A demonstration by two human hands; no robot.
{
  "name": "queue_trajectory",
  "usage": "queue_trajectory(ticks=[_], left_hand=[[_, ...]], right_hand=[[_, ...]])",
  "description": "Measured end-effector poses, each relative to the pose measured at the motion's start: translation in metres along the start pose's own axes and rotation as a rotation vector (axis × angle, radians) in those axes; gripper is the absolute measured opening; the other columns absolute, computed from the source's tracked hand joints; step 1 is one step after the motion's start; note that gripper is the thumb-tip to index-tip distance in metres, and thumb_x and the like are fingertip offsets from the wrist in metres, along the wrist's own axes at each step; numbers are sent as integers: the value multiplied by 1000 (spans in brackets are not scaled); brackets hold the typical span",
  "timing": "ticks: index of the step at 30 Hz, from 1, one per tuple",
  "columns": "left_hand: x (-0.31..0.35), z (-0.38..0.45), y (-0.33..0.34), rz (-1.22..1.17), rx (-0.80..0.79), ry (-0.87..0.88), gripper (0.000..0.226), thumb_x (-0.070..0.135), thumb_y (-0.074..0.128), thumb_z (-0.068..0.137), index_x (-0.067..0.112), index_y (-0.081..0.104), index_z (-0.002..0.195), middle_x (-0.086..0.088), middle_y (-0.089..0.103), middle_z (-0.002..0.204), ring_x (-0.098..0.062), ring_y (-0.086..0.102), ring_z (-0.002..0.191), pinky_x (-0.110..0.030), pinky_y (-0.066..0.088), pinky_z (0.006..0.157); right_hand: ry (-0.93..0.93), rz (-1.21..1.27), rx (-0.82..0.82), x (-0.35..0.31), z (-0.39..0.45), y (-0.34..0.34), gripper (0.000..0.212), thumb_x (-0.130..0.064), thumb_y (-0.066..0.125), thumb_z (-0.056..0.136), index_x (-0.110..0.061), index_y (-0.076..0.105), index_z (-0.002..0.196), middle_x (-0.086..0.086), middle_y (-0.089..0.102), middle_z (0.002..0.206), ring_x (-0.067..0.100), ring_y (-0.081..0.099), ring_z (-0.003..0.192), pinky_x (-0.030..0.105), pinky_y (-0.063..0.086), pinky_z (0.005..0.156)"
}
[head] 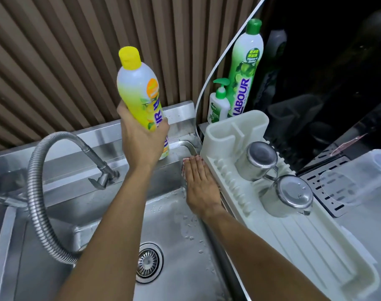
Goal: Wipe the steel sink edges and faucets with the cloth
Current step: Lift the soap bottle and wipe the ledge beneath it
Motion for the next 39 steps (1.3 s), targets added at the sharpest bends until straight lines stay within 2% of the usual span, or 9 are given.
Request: queue_trajectory(ticks=[7, 12, 15, 19, 27, 32, 34, 36, 39], left_hand=[[-7, -18, -55, 2, 216, 82, 91, 33, 83, 74, 11, 36, 150, -9, 56, 134, -29, 54, 122, -43, 46, 103], [-22, -18, -58, -38, 229, 69, 97, 31, 82, 77, 8, 29, 154, -11, 48, 144, -27, 47, 133, -45, 43, 110], [-20, -16, -57, -46, 219, 62, 96, 31, 82, 75, 8, 30, 153, -11, 50, 141, -28, 49, 131, -47, 44, 108], [-8, -17, -58, -50, 186, 67, 92, 27, 83, 77, 8, 32, 152, -10, 50, 138, -27, 48, 129, -38, 43, 108], [-2, -41, -74, -72, 102, 89, 89, 29, 81, 76, 16, 32, 149, -9, 50, 142, -29, 53, 129, -50, 48, 105], [-7, -55, -79, -88, 52, 78, 87, 29, 81, 76, 12, 33, 147, -11, 50, 141, -29, 56, 126, -52, 48, 104], [-6, -56, -78, -84, 50, 63, 86, 28, 82, 76, 12, 34, 146, -10, 51, 140, -29, 56, 125, -53, 49, 103], [-6, -56, -77, -80, 39, 52, 85, 24, 84, 77, 13, 35, 146, -10, 52, 140, -29, 57, 124, -51, 49, 102], [-5, -54, -76, -90, 24, 61, 88, 23, 84, 77, 14, 34, 148, -10, 50, 142, -30, 54, 127, -49, 49, 103]], right_hand=[[-61, 202, -126, -18, 70, -3, 68, -38, 21, 106, -10, -1, 164, 11, -6, 172, 23, -12, 158, 37, -10, 128], [-371, 111, -74, -53, 85, 4, 70, -53, 19, 108, -15, 2, 164, 4, -5, 171, 19, -11, 158, 39, -4, 129], [-266, 118, -37, -41, 88, 5, 76, -61, 16, 106, -15, 4, 165, 1, -4, 172, 18, -9, 158, 42, 3, 129], [-38, 211, -65, -24, 87, 3, 76, -59, 5, 103, -13, -4, 164, 2, -12, 170, 19, -17, 157, 37, -9, 128], [239, 207, 51, -10, 91, -3, 58, -26, 8, 109, 1, 14, 161, 21, 12, 169, 32, 6, 158, 41, -2, 128], [276, 174, 69, -20, 63, -1, 99, -67, -9, 97, 4, 22, 158, 22, 18, 166, 35, 14, 157, 49, 13, 128], [225, 181, 20, -19, 67, 3, 102, -75, 1, 96, 3, 19, 160, 22, 16, 167, 35, 11, 157, 48, 11, 128], [110, 168, -53, -16, 73, 8, 78, -55, 28, 106, -2, 13, 162, 20, 13, 169, 33, 6, 158, 44, 6, 129], [16, 175, -65, -10, 76, 9, 62, -17, 36, 108, -6, 8, 163, 17, 8, 171, 30, 3, 159, 39, 1, 129]])
Point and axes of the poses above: each hand's wrist, its own z-axis towards the middle knuckle, its own y-axis out of the palm, x = y × z, the point moved 9 cm from there along z, towards the middle knuckle
